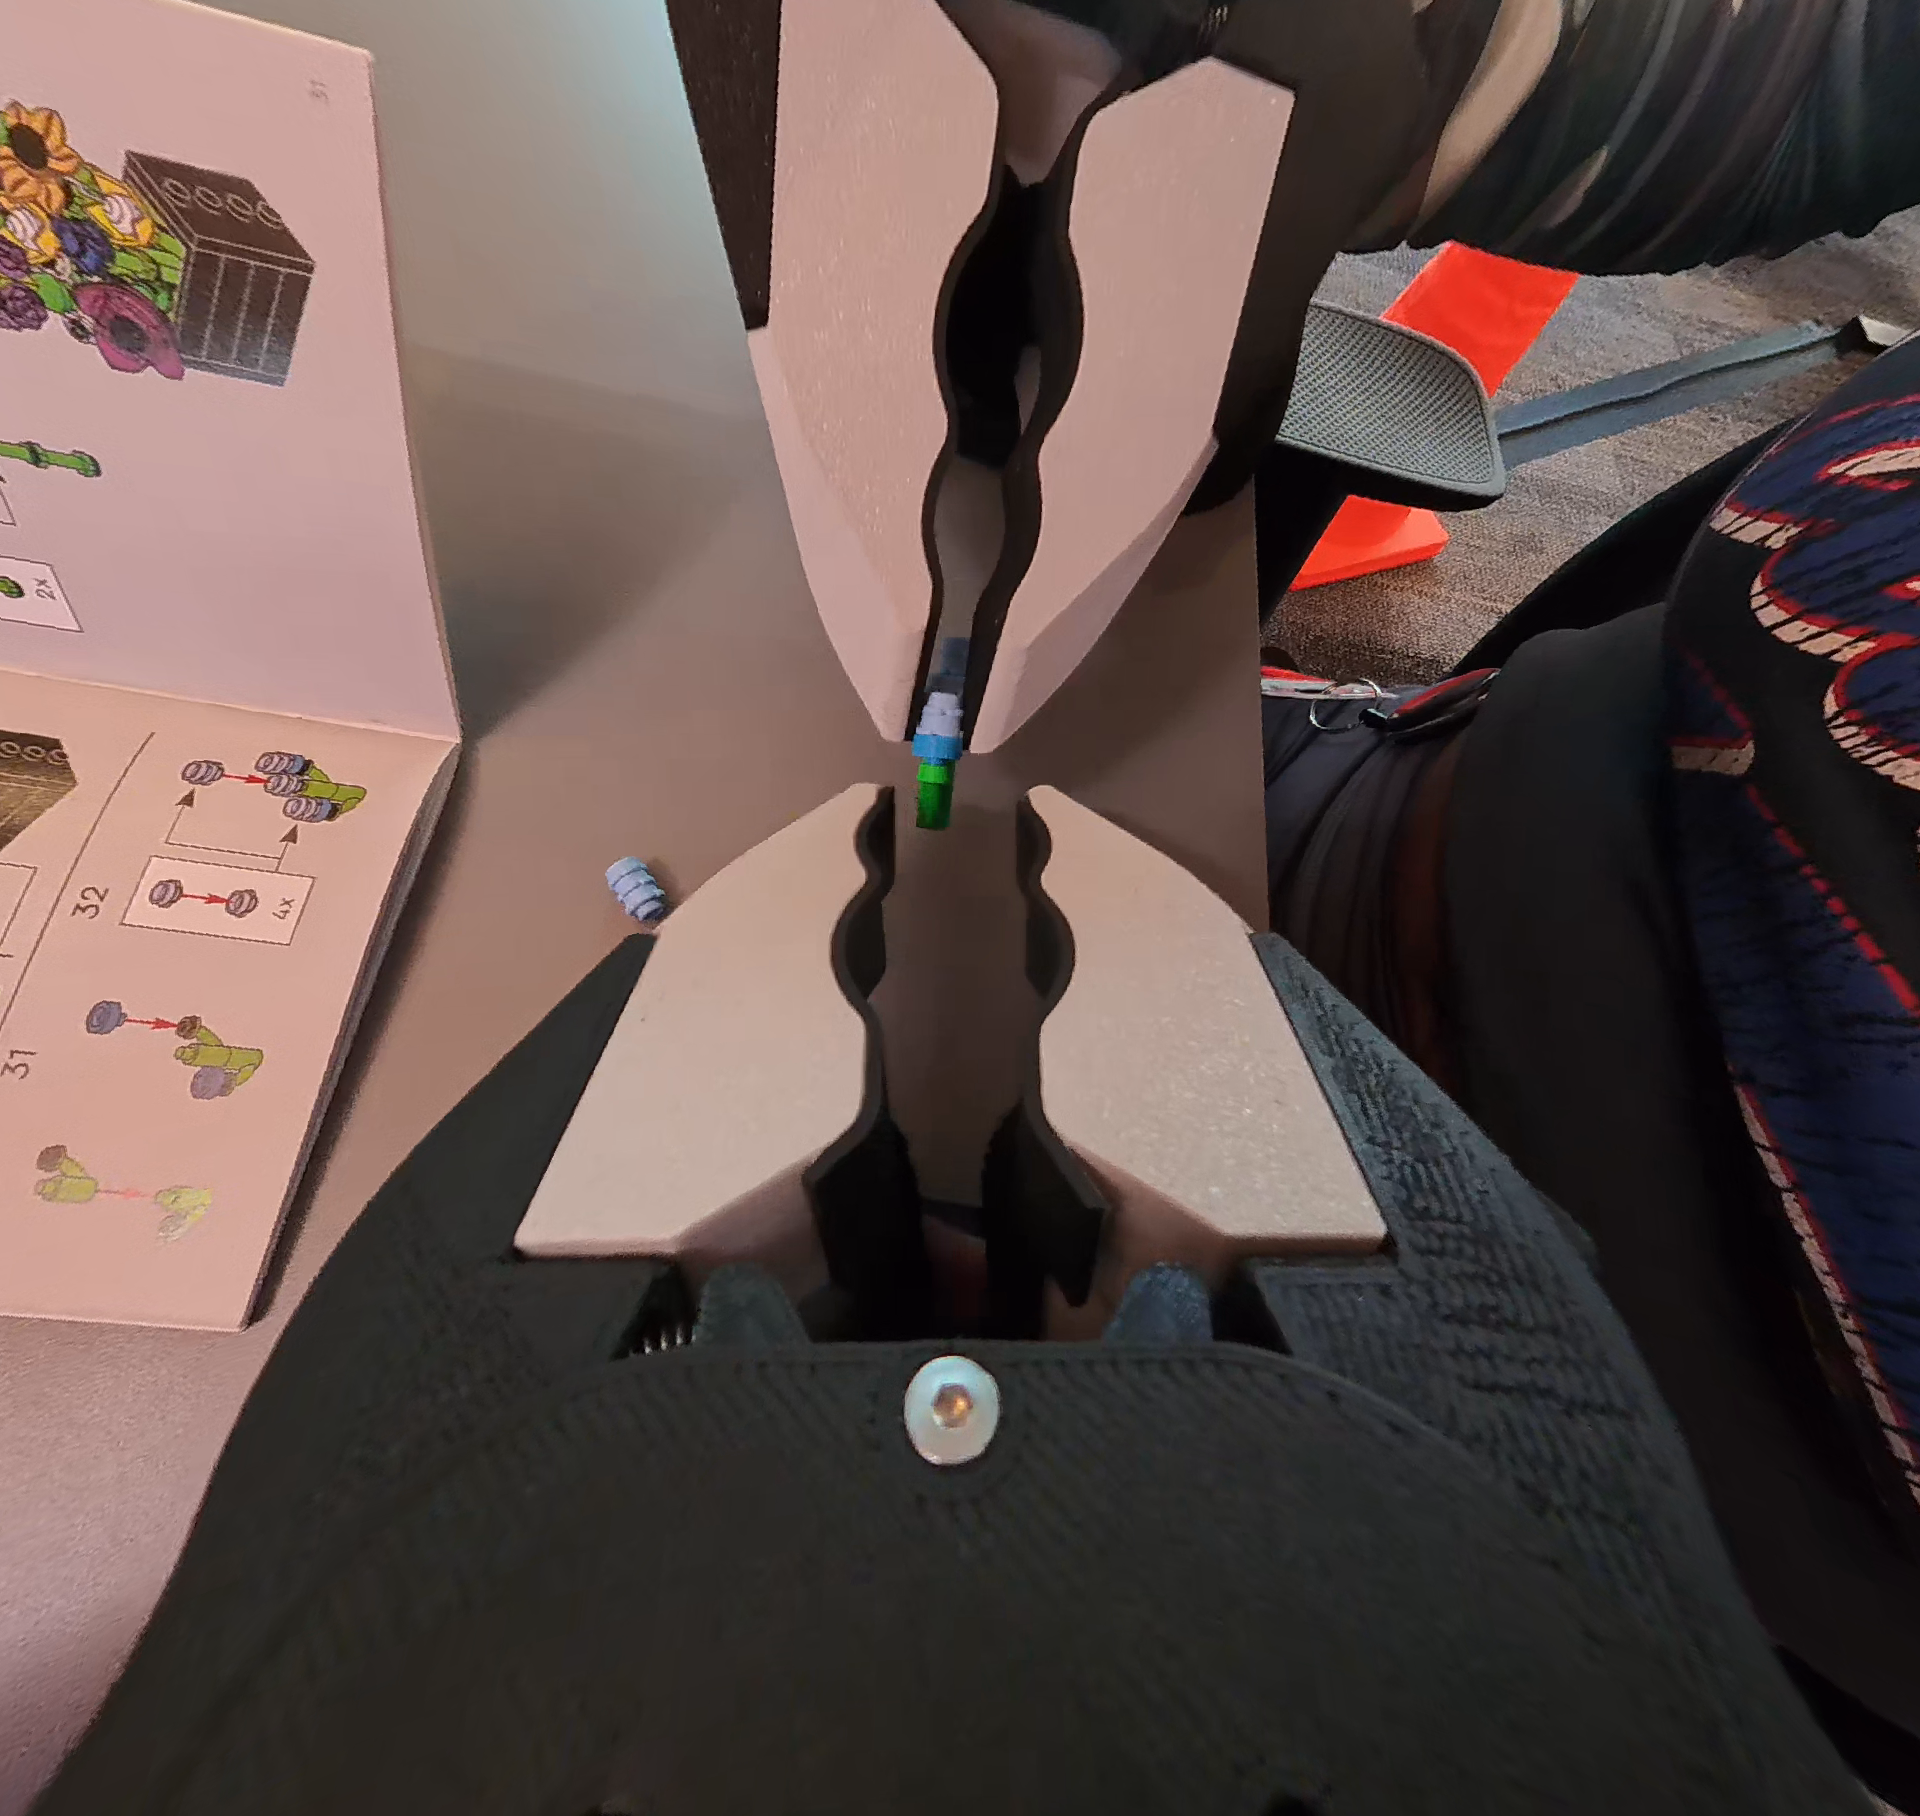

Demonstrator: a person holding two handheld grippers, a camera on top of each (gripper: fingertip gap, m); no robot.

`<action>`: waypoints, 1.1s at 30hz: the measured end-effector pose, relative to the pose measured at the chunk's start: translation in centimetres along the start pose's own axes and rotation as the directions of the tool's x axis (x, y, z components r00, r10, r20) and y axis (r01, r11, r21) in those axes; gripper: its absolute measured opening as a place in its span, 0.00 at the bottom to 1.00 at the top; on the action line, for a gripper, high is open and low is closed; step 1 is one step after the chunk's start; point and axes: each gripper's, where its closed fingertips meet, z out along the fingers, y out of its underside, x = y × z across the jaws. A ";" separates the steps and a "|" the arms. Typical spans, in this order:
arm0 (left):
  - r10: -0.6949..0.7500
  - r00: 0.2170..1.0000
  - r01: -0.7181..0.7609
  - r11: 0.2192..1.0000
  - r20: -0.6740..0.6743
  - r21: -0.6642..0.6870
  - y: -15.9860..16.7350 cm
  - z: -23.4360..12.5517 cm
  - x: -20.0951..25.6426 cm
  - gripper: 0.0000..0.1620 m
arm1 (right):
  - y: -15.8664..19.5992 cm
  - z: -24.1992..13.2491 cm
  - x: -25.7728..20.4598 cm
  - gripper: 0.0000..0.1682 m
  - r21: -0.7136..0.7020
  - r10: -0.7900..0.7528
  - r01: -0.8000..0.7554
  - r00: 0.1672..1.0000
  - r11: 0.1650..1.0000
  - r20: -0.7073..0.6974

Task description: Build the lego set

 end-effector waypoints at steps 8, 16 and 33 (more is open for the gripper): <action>0.019 0.992 -0.040 0.985 0.125 0.167 -1.9 -1.7 -0.9 0.15 | -2.4 -1.4 0.6 0.04 0.156 0.255 -0.268 0.962 0.951 0.099; 0.062 0.991 -0.090 0.963 0.118 0.254 -3.1 -2.8 -0.2 0.11 | -3.0 -1.5 0.3 0.04 0.161 0.284 -0.303 0.950 0.939 0.132; -0.049 0.996 0.002 0.825 0.069 0.565 -5.7 -7.0 -0.4 0.03 | -5.7 -2.2 1.2 0.12 0.327 0.283 -0.315 0.948 0.891 0.142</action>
